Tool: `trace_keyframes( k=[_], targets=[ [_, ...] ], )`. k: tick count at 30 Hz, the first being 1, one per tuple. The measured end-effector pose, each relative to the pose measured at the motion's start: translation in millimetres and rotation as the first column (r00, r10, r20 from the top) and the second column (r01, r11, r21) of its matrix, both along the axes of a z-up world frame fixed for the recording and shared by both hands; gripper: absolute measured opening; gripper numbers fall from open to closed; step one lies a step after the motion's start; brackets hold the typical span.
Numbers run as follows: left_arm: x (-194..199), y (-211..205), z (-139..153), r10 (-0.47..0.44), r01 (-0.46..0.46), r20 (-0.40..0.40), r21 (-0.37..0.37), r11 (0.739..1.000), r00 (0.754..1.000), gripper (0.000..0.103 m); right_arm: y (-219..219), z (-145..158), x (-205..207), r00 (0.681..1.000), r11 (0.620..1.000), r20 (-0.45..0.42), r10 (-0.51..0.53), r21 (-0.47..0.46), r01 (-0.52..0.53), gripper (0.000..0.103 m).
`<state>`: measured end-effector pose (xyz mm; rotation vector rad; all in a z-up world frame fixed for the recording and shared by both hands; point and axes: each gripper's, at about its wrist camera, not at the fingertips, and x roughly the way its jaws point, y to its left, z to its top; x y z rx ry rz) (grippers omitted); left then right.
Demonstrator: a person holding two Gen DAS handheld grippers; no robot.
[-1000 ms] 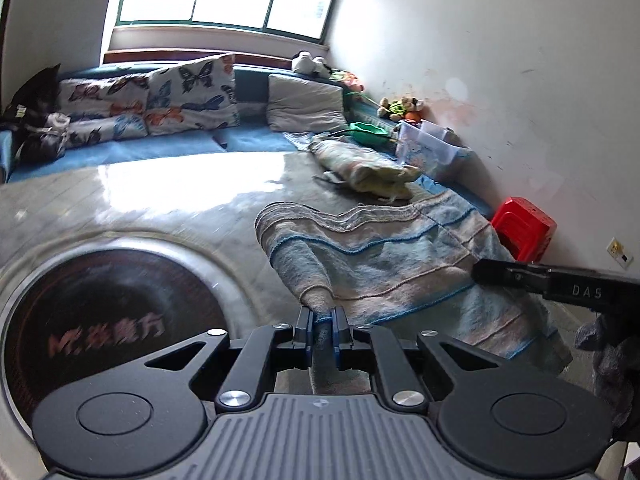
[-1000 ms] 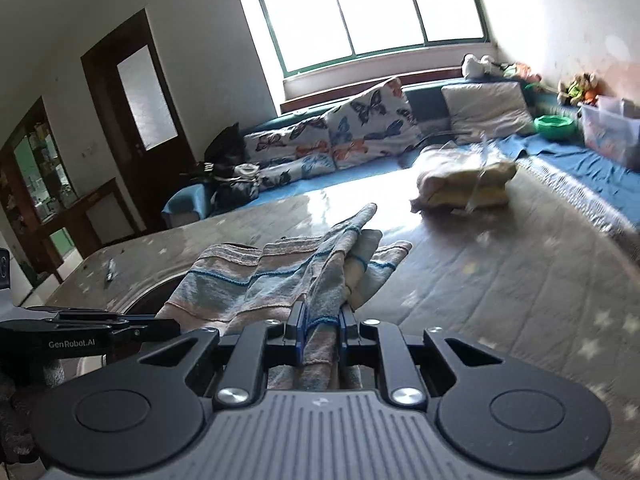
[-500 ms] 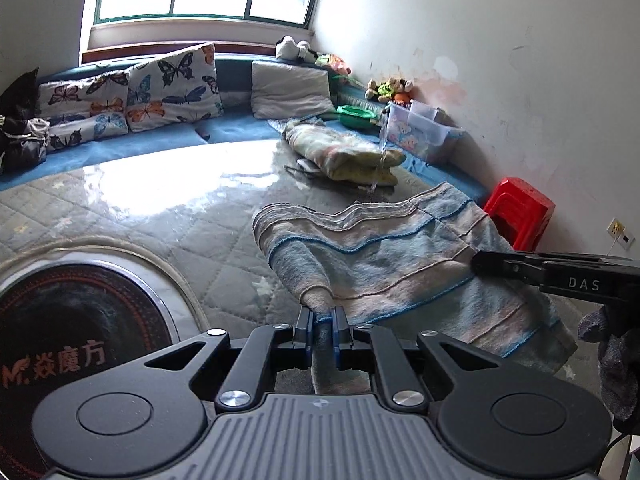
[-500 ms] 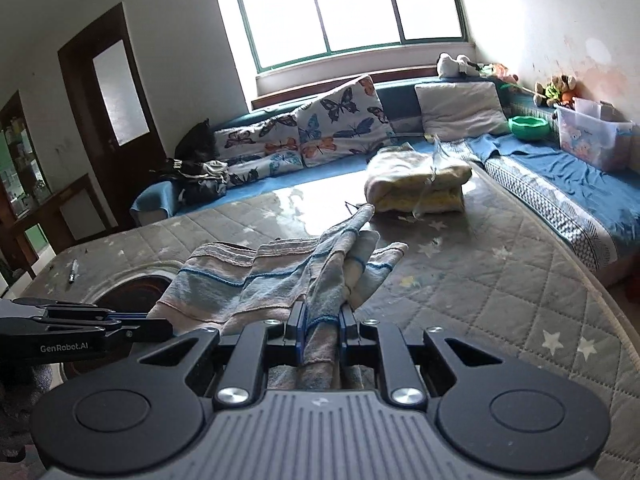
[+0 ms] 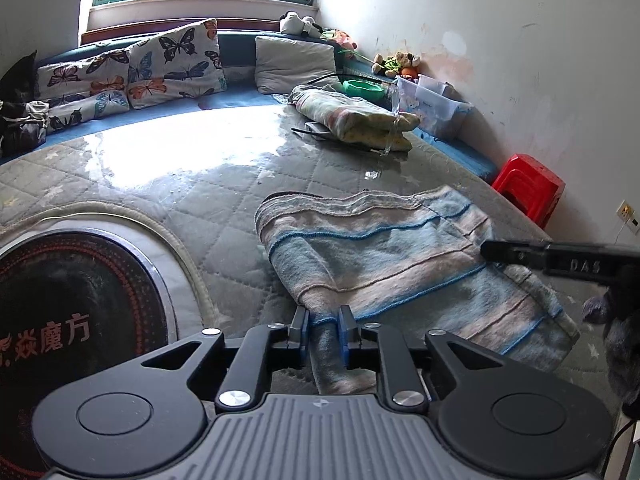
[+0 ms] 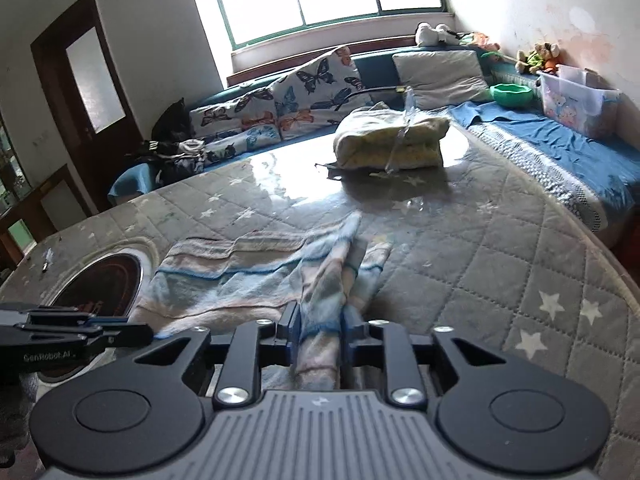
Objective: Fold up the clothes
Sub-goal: 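Lift the towel edge with both grippers and fold it over the towel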
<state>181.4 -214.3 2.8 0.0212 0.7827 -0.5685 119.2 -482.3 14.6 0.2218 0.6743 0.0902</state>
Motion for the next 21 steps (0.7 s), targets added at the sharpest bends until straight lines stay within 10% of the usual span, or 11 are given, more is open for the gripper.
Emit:
trace_keyframes(
  k=[21],
  targets=[
    [-2.3, 7.8, 5.7, 0.015, -0.016, 0.033, 0.004, 1.0, 0.999, 0.022, 1.8, -12.5, 8.0, 1.0, 0.999, 0.003, 0.01, 0.044, -0.011, 0.021]
  ],
)
